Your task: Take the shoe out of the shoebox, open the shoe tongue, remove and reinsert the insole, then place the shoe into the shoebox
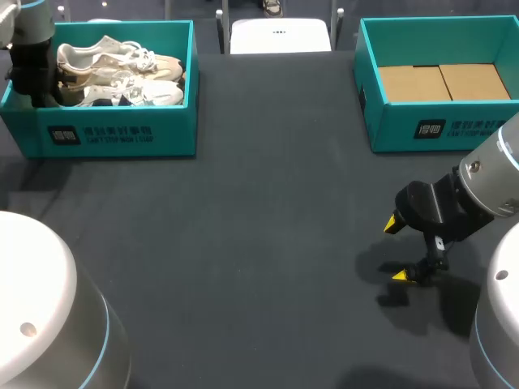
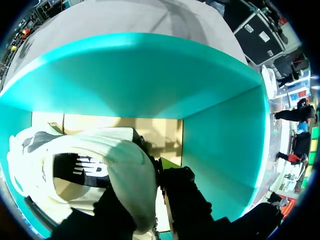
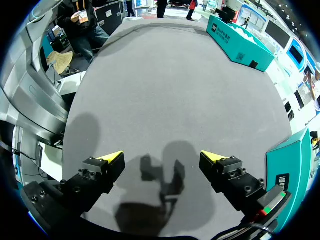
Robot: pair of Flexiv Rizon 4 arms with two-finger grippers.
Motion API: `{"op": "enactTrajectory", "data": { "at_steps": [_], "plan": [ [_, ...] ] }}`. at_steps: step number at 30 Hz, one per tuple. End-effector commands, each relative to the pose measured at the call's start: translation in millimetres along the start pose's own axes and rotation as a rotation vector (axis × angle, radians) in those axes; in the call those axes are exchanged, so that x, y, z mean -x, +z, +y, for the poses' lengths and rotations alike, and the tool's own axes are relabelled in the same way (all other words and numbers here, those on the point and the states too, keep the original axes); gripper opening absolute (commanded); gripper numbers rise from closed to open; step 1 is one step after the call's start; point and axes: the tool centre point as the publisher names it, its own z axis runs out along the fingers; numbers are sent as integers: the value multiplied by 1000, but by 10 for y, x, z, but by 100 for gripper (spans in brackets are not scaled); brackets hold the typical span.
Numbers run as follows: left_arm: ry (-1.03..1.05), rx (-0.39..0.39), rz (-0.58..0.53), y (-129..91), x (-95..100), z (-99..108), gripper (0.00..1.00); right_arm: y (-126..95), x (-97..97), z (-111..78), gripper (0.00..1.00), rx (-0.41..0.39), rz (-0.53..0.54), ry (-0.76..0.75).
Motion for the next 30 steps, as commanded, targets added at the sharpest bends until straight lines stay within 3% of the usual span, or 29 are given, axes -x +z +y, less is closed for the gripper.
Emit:
{"op": "enactTrajectory", "data": {
  "at_steps": [1,14,30],
  "plan": [
    [0,2,4,-29,-15,-18,0,-14,-25,-5,100,-1,-3,0],
    [3,30,0,-165,-94,-62,0,-14,-25,-5,100,-1,-3,0],
    [17,64,-13,-518,-189,-20,0,-14,-25,-5,100,-1,-3,0]
  ]
}}
